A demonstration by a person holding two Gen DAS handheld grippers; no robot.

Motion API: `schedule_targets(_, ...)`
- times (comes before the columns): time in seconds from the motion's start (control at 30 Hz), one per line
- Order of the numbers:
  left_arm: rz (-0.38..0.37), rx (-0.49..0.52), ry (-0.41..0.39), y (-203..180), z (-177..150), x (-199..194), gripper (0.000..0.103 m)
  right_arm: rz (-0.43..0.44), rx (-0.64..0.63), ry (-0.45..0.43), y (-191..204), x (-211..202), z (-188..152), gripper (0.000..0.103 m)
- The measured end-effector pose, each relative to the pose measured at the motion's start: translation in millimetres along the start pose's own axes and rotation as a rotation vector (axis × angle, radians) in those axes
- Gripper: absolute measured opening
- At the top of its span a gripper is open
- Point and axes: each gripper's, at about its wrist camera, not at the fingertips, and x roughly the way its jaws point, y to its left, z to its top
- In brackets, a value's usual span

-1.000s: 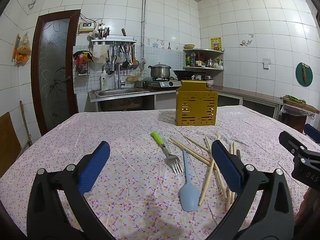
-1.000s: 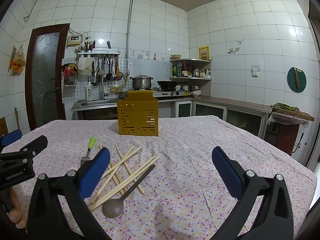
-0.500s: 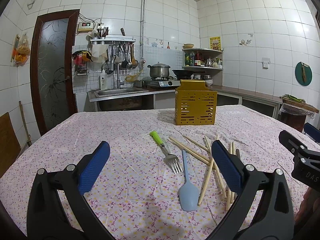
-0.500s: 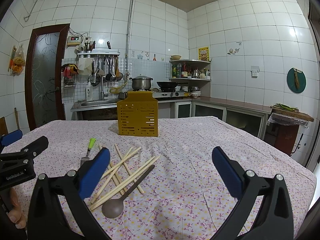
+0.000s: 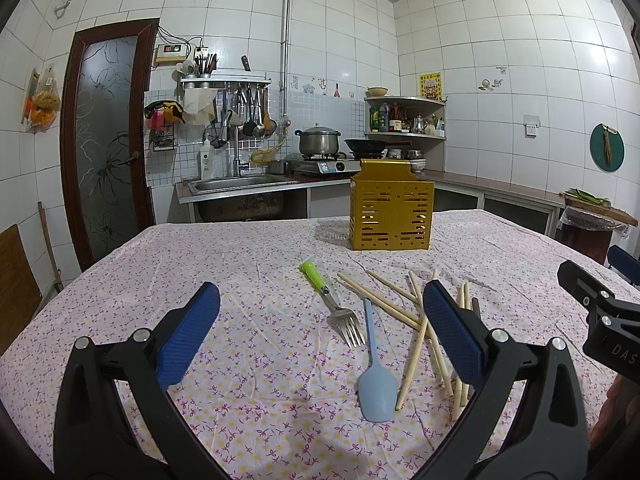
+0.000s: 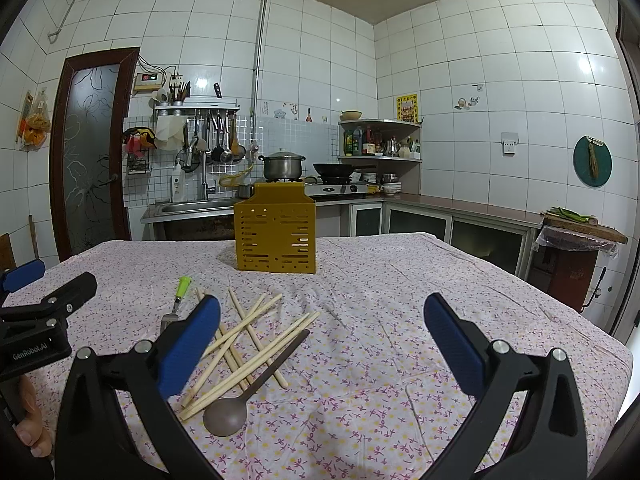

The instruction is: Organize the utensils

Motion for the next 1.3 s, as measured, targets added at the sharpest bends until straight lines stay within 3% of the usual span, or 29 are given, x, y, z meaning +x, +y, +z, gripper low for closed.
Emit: schedule_targets(1.3,-0.004,-0.002,0.003,1.7,-2.7,3.1,0.098,-0.005,-0.002,-0.003,-1.0,-0.4,-0.5,0.099)
